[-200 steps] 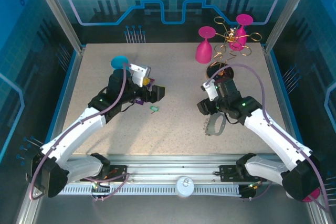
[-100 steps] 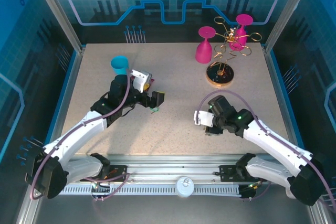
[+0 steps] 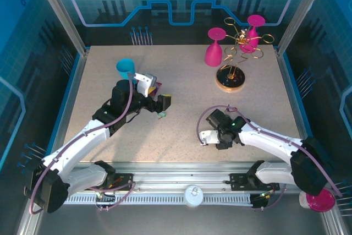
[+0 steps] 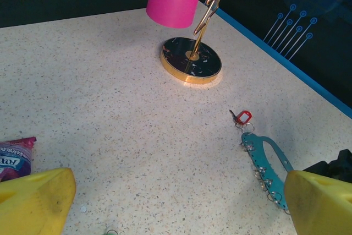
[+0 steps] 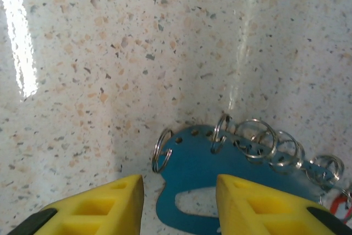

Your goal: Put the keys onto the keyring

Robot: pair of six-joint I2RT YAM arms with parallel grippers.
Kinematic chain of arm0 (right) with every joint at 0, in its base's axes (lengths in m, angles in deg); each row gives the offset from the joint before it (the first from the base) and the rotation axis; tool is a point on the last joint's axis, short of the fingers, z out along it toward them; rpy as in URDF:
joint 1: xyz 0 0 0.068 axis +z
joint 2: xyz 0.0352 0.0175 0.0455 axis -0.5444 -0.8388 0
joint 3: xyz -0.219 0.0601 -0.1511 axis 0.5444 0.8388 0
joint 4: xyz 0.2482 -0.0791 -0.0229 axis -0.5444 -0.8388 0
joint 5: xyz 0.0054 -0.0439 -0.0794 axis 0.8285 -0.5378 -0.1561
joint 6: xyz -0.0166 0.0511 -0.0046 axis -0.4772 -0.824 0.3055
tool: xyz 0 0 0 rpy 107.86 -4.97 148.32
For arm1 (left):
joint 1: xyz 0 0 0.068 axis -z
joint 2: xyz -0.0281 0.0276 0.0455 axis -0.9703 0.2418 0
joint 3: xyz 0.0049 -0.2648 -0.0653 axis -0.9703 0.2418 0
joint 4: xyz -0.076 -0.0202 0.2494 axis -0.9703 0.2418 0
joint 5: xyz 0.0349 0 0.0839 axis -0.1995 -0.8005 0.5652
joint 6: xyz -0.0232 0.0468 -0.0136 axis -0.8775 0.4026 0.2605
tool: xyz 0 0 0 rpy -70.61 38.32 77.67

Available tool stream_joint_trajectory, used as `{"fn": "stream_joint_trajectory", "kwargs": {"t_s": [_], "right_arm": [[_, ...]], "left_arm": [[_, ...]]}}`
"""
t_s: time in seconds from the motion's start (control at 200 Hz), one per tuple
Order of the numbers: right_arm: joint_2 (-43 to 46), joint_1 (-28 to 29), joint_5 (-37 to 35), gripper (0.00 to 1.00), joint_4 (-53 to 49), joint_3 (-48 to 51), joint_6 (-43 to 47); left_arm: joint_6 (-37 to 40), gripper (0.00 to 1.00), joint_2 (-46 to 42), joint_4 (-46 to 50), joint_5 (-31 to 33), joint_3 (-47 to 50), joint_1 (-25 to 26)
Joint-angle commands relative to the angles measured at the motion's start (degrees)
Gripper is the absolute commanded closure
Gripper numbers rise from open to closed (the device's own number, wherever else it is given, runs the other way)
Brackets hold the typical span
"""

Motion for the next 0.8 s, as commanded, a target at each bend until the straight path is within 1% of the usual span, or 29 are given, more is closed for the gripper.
{"fn": "stream_joint_trajectory", "kwargs": {"t_s": [0.0, 0.24, 0.355, 0.445, 0.54, 0.65, 0.796], "right_arm": [[-1.61, 0.38, 1.83, 0.60, 1.98, 0.71, 0.97], [-3.13, 0.03, 2.86, 0.60, 2.03, 0.84, 0.66], [-3.91, 0.02, 2.67, 0.61, 1.65, 0.96, 0.66], [-4.46, 0.04, 2.17, 0.63, 2.38, 1.14, 0.64], [-5.50, -0.03, 1.74, 0.68, 2.86, 0.85, 0.75], [-6.35, 0.00, 1.50, 0.76, 2.86, 0.41, 0.84], [-6.04, -0.03, 1.87, 0.93, 2.12, -0.19, 0.64]], "left_arm": [[0.60, 0.02, -1.54, -1.48, 0.86, 0.60, 0.21], [0.78, 0.02, -1.35, -1.72, 0.74, 0.73, 0.21], [0.82, 0.02, -1.27, -1.66, 0.83, 0.65, 0.20], [0.95, 0.02, -1.20, -1.69, 0.78, 0.71, 0.21], [1.16, 0.02, -1.19, -1.52, 0.91, 0.70, 0.19], [1.39, 0.02, -1.18, -1.48, 1.10, 0.71, 0.22], [1.73, 0.02, -1.29, -1.40, 1.27, 0.66, 0.19]]}}
